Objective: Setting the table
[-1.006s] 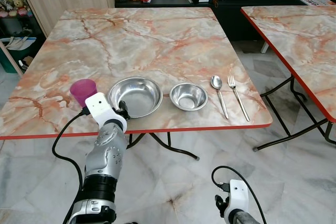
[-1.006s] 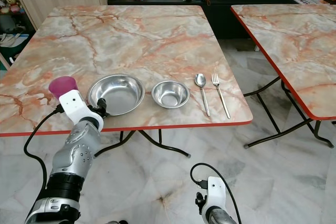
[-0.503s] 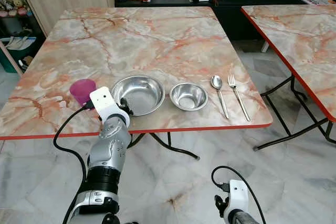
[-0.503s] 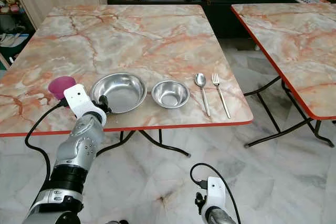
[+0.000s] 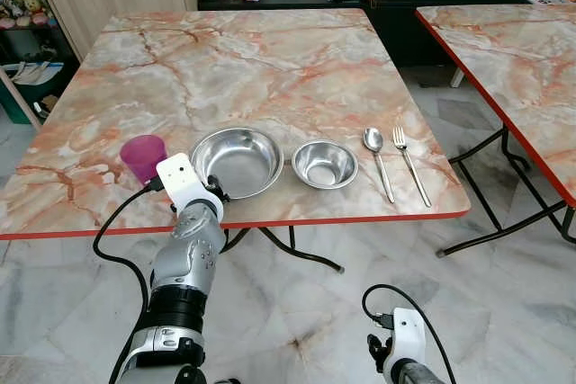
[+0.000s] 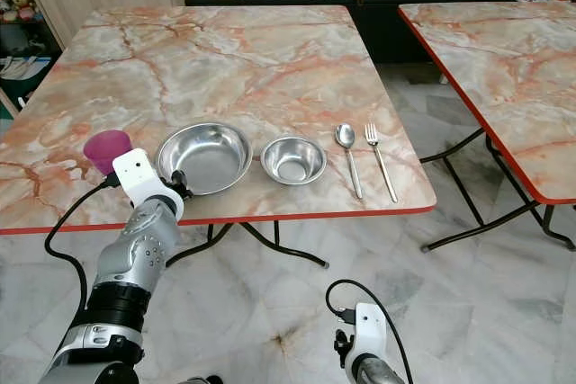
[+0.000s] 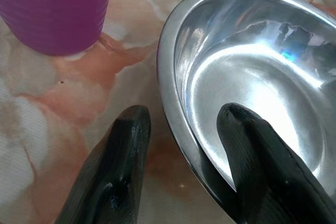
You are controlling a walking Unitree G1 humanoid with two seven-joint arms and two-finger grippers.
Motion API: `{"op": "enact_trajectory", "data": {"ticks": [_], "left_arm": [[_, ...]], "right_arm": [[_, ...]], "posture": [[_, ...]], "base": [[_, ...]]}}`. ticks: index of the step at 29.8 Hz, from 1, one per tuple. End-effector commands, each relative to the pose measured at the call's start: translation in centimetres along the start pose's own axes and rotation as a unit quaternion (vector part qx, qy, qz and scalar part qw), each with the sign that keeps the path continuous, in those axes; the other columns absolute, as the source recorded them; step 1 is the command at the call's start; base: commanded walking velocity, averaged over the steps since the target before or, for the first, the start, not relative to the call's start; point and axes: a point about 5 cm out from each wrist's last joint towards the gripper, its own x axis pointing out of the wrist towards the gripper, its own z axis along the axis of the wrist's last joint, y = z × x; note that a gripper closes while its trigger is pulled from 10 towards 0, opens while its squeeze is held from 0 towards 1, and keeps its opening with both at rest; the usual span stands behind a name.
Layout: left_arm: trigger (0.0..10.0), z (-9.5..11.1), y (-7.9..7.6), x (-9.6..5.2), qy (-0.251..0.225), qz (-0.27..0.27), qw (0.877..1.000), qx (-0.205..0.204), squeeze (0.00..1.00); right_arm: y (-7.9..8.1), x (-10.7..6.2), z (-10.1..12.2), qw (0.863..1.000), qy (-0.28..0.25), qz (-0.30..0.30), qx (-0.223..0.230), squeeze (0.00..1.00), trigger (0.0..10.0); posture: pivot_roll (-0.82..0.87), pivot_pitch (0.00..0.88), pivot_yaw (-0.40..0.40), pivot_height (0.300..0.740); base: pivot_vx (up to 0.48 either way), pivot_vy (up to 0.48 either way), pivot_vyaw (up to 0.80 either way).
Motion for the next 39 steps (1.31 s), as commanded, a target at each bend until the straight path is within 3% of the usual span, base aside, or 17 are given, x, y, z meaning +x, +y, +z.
{"op": "enact_trajectory", "data": {"ticks": [1,11,26,33,39], "left_arm": [[0.0,-0.5,0.1,0.1,0.018,0.011,1.000,0.009,0.00],[0.0,0.0,0.1,0.1,0.013,0.011,1.000,0.005,0.00],[0.0,0.6,1.4,0.1,0.001,0.030,0.999,-0.011,0.00],[0.0,1.2,1.3,-0.2,-0.030,0.003,0.999,-0.034,0.00],[0.0,2.9,0.9,-0.8,-0.092,-0.029,0.994,-0.056,0.00]], "right_arm": [[-0.1,-0.1,-0.2,1.000,0.002,-0.003,0.008,0.00,10.0],[-0.1,0.0,-0.2,1.000,0.002,-0.002,0.010,0.00,10.0],[-0.1,0.0,0.0,1.000,0.003,0.001,0.002,0.00,10.0],[-0.1,0.0,0.2,1.000,0.002,0.002,-0.002,0.00,10.0],[-0.3,0.0,0.2,1.000,0.003,0.002,-0.005,0.00,10.0]], "posture": [[0.10,0.108,-0.009,0.740],[0.11,0.109,-0.009,0.740],[0.12,0.110,-0.024,0.740],[0.12,0.113,-0.034,0.740],[0.12,0.115,-0.045,0.740]], "base": [[0.000,0.000,0.00],[0.000,0.000,0.00],[0.000,0.000,0.00],[0.000,0.000,0.00],[0.000,0.000,0.00]]}}
